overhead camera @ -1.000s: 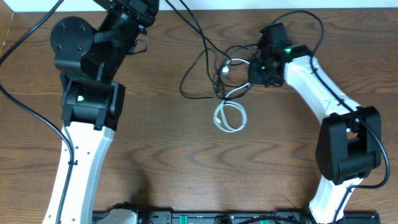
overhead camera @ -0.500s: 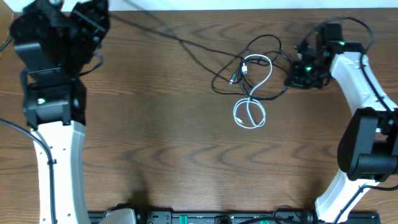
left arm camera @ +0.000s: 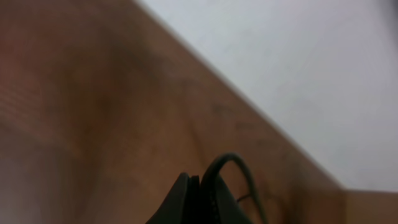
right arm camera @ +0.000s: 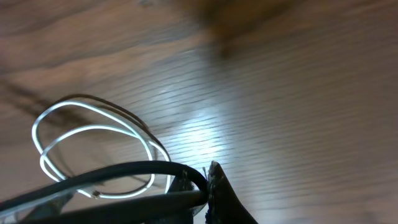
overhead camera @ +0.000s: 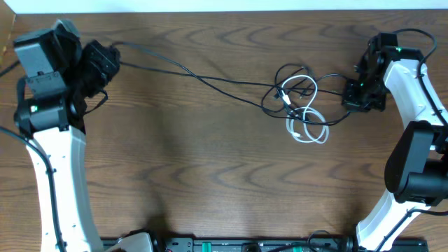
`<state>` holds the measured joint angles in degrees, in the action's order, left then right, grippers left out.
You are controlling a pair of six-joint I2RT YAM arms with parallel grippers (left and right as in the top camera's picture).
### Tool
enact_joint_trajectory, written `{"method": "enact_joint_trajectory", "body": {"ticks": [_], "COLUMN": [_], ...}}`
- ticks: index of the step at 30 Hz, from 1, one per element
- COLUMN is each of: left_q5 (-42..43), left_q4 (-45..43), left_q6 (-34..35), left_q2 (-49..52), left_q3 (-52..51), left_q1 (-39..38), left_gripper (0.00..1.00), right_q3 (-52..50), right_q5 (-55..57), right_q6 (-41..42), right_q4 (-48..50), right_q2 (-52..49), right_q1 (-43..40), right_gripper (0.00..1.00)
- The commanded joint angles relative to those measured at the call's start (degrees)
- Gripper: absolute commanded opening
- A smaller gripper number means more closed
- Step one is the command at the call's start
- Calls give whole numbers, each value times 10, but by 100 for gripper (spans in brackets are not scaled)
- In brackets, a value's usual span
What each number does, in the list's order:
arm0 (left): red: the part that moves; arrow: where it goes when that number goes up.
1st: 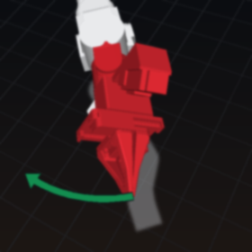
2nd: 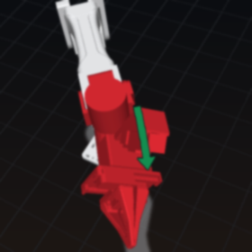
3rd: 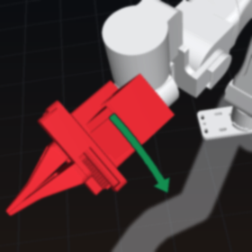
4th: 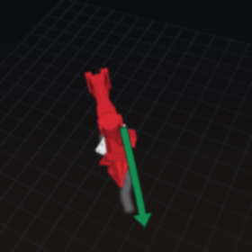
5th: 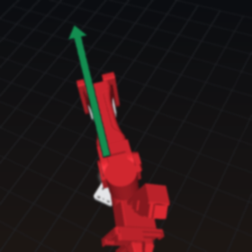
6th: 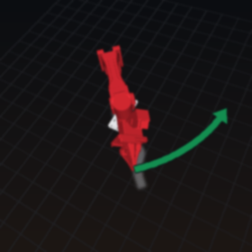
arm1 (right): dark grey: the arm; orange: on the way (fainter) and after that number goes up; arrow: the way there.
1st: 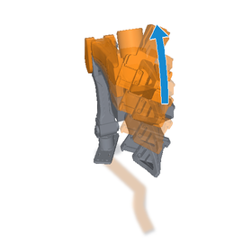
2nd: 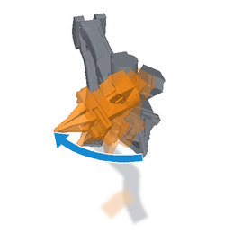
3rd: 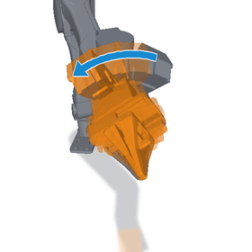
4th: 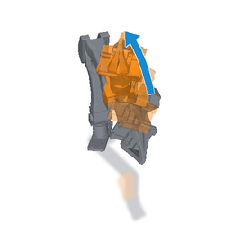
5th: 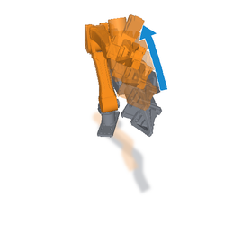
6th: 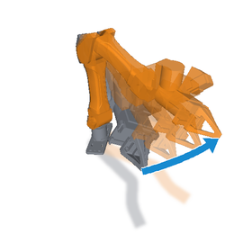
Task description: Untangle cables
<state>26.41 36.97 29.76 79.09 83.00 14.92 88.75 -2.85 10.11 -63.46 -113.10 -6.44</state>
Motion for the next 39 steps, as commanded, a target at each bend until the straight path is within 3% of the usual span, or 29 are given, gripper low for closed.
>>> {"method": "enact_joint_trajectory", "body": {"ticks": [1,4,9,10,11,13,15,16,17,18,25,31,35,39], "left_q5": [-57,-45,-11,-12,-12,-12,-12,-14,-14,-14,-16,-16,-16,-16], "left_q4": [50,99,146,149,154,155,154,153,153,153,151,134,130,126], "left_q6": [-81,-107,-184,-190,-199,-199,-199,-199,-199,-199,-199,-198,-196,-196], "left_q2": [28,49,90,95,106,120,129,134,137,139,139,147,152,152], "left_q3": [15,15,14,14,14,14,14,14,14,14,14,14,14,14], "left_q1": [15,7,-51,-61,-84,-109,-128,-140,-147,-155,-179,-204,-213,-214], "left_gripper": [8,7,7,8,7,9,17,33,37,45,76,77,77,77], "right_q3": [1,1,1,1,1,1,5,15,21,37,83,80,80,80], "right_q5": [45,-94,-143,-143,-142,-143,-148,-160,-167,-184,-270,-282,-244,-241], "right_q6": [-12,-116,-141,-141,-141,-143,-156,-167,-172,-184,-246,-338,-342,-342], "right_q4": [8,12,12,11,9,9,5,-4,-9,-19,-4,22,23,20], "right_q2": [12,12,12,12,12,12,12,12,12,12,12,-13,-45,-58], "right_q1": [-21,-13,14,17,23,28,29,29,30,31,62,127,151,152], "right_gripper": [1,1,9,15,31,48,53,55,56,56,60,62,57,36]}}
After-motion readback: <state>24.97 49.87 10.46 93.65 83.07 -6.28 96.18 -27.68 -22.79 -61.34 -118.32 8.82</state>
